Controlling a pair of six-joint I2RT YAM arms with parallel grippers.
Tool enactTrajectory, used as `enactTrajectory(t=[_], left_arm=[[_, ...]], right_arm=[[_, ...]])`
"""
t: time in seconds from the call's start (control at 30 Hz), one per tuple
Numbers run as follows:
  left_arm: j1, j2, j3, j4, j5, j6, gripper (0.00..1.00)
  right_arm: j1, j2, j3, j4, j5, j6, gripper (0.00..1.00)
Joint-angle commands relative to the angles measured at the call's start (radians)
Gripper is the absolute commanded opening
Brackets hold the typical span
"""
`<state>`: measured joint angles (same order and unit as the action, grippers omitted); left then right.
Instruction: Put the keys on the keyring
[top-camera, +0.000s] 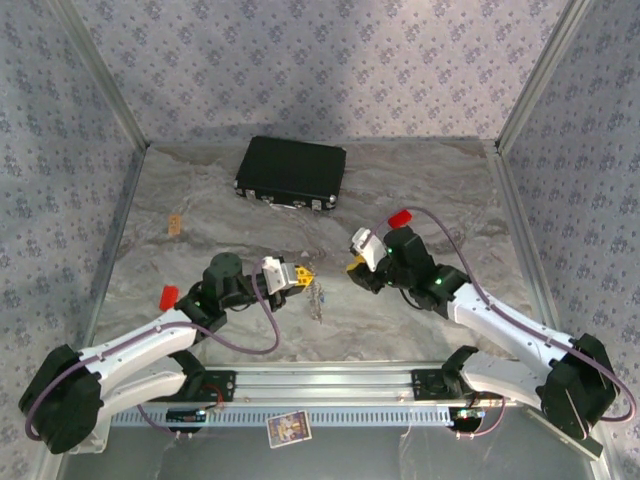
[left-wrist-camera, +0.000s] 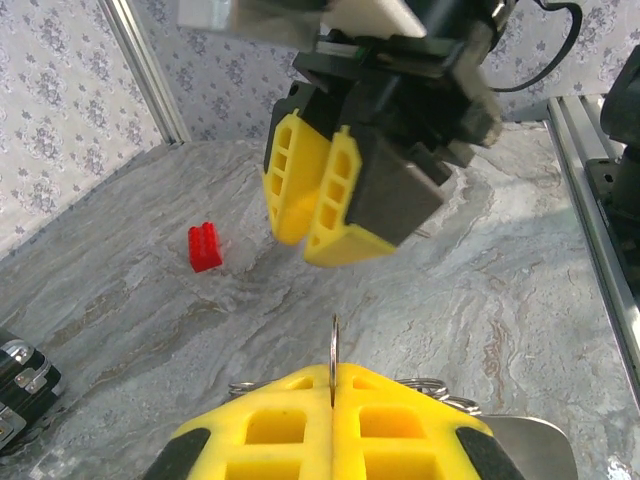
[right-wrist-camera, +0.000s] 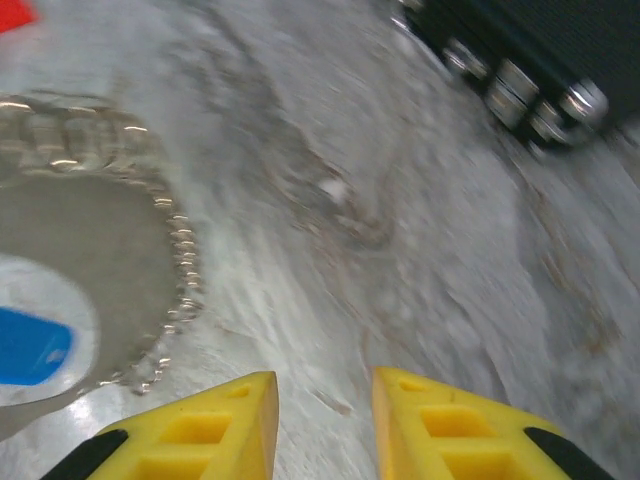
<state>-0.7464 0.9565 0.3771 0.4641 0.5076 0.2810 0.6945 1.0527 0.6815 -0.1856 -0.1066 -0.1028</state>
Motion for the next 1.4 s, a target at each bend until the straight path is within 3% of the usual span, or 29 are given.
enactTrajectory(t=[0.0,0.07,0.2,0.47,0.77,1.37], left_arm=[[-0.008,0.007,0.036,-0.001,0.005,0.026,0.00],[-0.008,0.022,0.057,-0.028,0.004,0.016,0.00],[-0.014,0.051,0.090,-0.062,0.009,0.014,0.00],[-0.019,0.051,0.095,-0.079,0.012,0.035,0.00],[-0.023,0.057,0.095,-0.071,0.037,0.044,0.00],[-0.028,0.056,0.098,-0.084,0.048,0.042,0.00]], right_arm=[[-0.001,0.014,0.031,-0.141,0.337,0.416,0.36],[-0.017,0.060,0.086,-0.304,0.408,0.586,0.37],[-0.087,0.122,0.115,-0.508,0.476,0.711,0.31],[-0.326,0.182,0.040,-0.545,0.476,0.869,0.37],[-0.567,0.190,-0.059,-0.343,0.234,0.823,0.36],[-0.626,0.311,-0.038,-0.302,0.137,0.739,0.28]])
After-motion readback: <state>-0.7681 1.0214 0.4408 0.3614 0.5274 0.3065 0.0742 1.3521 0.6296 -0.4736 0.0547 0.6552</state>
